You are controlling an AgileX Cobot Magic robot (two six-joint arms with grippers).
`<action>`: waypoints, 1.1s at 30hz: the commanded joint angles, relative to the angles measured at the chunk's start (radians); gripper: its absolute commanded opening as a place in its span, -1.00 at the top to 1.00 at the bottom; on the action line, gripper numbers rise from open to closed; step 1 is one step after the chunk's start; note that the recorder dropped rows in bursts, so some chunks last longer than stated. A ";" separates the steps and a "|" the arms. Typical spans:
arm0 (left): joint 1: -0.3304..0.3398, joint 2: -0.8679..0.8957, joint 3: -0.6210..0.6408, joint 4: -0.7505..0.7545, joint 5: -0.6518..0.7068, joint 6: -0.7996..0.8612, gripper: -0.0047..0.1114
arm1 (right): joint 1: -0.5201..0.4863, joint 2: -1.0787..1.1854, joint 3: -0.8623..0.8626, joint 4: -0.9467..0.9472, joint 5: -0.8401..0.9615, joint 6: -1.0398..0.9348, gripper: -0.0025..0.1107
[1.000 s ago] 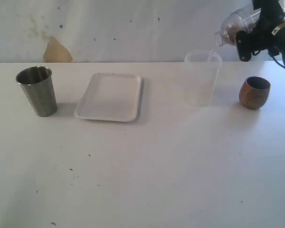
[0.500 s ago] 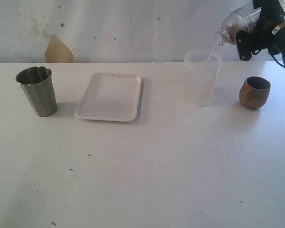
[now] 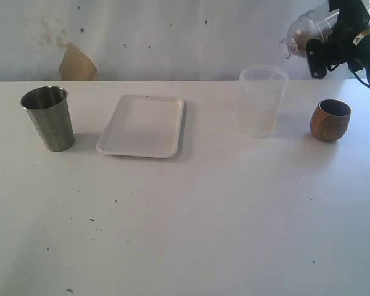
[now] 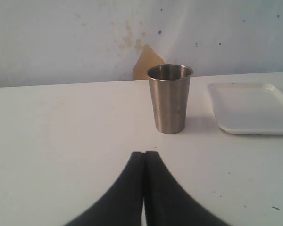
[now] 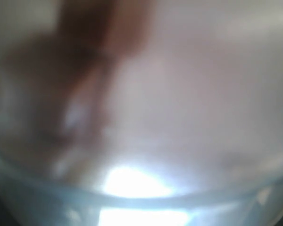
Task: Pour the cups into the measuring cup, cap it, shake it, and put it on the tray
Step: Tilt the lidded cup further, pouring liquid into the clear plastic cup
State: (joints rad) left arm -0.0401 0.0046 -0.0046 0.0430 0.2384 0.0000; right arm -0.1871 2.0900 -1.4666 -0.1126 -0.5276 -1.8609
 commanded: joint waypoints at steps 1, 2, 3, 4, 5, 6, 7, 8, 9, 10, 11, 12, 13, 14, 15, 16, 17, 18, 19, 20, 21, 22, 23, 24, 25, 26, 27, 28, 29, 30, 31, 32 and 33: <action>-0.002 -0.005 0.005 -0.006 -0.006 0.000 0.92 | -0.002 -0.013 -0.012 0.002 -0.056 -0.001 0.96; -0.002 -0.005 0.005 -0.006 -0.006 0.000 0.92 | -0.002 -0.013 -0.012 0.002 -0.056 -0.001 0.96; -0.002 -0.005 0.005 -0.006 -0.006 0.000 0.92 | -0.002 -0.013 -0.012 0.002 -0.056 -0.001 0.96; -0.002 -0.005 0.005 -0.006 -0.006 0.000 0.92 | -0.002 -0.013 -0.012 0.002 -0.056 -0.001 0.96; -0.002 -0.005 0.005 -0.006 -0.006 0.000 0.92 | -0.002 -0.013 -0.012 0.002 -0.056 -0.001 0.96; -0.002 -0.005 0.005 -0.006 -0.006 0.000 0.92 | -0.002 -0.013 -0.012 0.002 -0.056 -0.001 0.96; -0.002 -0.005 0.005 -0.006 -0.006 0.000 0.92 | -0.002 -0.013 -0.012 -0.001 -0.056 -0.001 0.96; -0.002 -0.005 0.005 -0.006 -0.006 0.000 0.92 | -0.002 -0.013 -0.012 -0.012 -0.056 -0.001 0.96; -0.002 -0.005 0.005 -0.006 -0.006 0.000 0.92 | -0.002 -0.013 -0.012 -0.030 -0.056 -0.001 0.96; -0.002 -0.005 0.005 -0.006 -0.006 0.000 0.92 | -0.002 -0.013 -0.012 -0.045 -0.056 -0.001 0.96; -0.002 -0.005 0.005 -0.006 -0.006 0.000 0.92 | -0.002 -0.013 -0.012 -0.059 -0.056 -0.001 0.96; -0.002 -0.005 0.005 -0.006 -0.006 0.000 0.92 | -0.002 -0.013 -0.012 -0.064 -0.056 -0.001 0.96; -0.002 -0.005 0.005 -0.006 -0.006 0.000 0.92 | -0.002 -0.013 -0.012 -0.064 -0.056 -0.001 0.96; -0.002 -0.005 0.005 -0.006 -0.006 0.000 0.92 | -0.002 -0.013 -0.012 -0.064 -0.056 -0.001 0.96; -0.002 -0.005 0.005 -0.006 -0.006 0.000 0.92 | -0.002 -0.013 -0.012 -0.064 -0.056 -0.001 0.96; -0.002 -0.005 0.005 -0.006 -0.006 0.000 0.92 | -0.002 -0.013 -0.012 -0.064 -0.056 -0.001 0.96; -0.002 -0.005 0.005 -0.006 -0.006 0.000 0.92 | -0.002 -0.013 -0.012 -0.064 -0.056 -0.001 0.96; -0.002 -0.005 0.005 -0.006 -0.006 0.000 0.92 | -0.002 -0.013 -0.012 -0.064 -0.056 -0.001 0.96; -0.002 -0.005 0.005 -0.006 -0.006 0.000 0.92 | -0.002 -0.013 -0.012 -0.064 -0.056 -0.001 0.96; -0.002 -0.005 0.005 -0.006 -0.006 0.000 0.92 | -0.002 -0.013 -0.012 -0.064 -0.056 -0.001 0.96; -0.002 -0.005 0.005 -0.006 -0.006 0.000 0.92 | -0.002 -0.013 -0.012 -0.064 -0.056 -0.001 0.96; -0.002 -0.005 0.005 -0.006 -0.006 0.000 0.92 | -0.002 -0.013 -0.012 -0.064 -0.056 -0.001 0.96; -0.002 -0.005 0.005 -0.006 -0.006 0.000 0.92 | -0.002 -0.013 -0.012 -0.066 -0.056 -0.003 0.96; -0.002 -0.005 0.005 -0.006 -0.006 0.000 0.92 | -0.002 -0.013 -0.012 -0.066 -0.056 -0.018 0.96; -0.002 -0.005 0.005 -0.006 -0.006 0.000 0.92 | -0.002 -0.013 -0.012 -0.066 -0.056 -0.038 0.96; -0.002 -0.005 0.005 -0.006 -0.006 0.000 0.92 | -0.002 -0.013 -0.012 -0.066 -0.056 -0.055 0.96; -0.002 -0.005 0.005 -0.006 -0.006 0.000 0.92 | -0.002 -0.013 -0.012 -0.066 -0.056 -0.072 0.96; -0.002 -0.005 0.005 -0.006 -0.006 0.000 0.92 | -0.002 -0.013 -0.012 -0.066 -0.056 -0.075 0.96; -0.002 -0.005 0.005 -0.006 -0.006 0.000 0.92 | -0.002 -0.013 -0.012 -0.066 -0.056 -0.075 0.96; -0.002 -0.005 0.005 -0.006 -0.006 0.000 0.92 | -0.002 -0.013 -0.012 -0.066 -0.056 -0.075 0.96; -0.002 -0.005 0.005 -0.006 -0.006 0.000 0.92 | -0.002 -0.013 -0.012 -0.066 -0.056 -0.075 0.96; -0.002 -0.005 0.005 -0.006 -0.006 0.000 0.92 | -0.002 -0.013 -0.012 -0.066 -0.056 -0.075 0.96; -0.002 -0.005 0.005 -0.006 -0.006 0.000 0.92 | -0.002 -0.013 -0.012 -0.066 -0.056 -0.073 0.96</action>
State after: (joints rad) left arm -0.0401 0.0046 -0.0046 0.0430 0.2384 0.0000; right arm -0.1871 2.0900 -1.4666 -0.1838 -0.5314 -1.9260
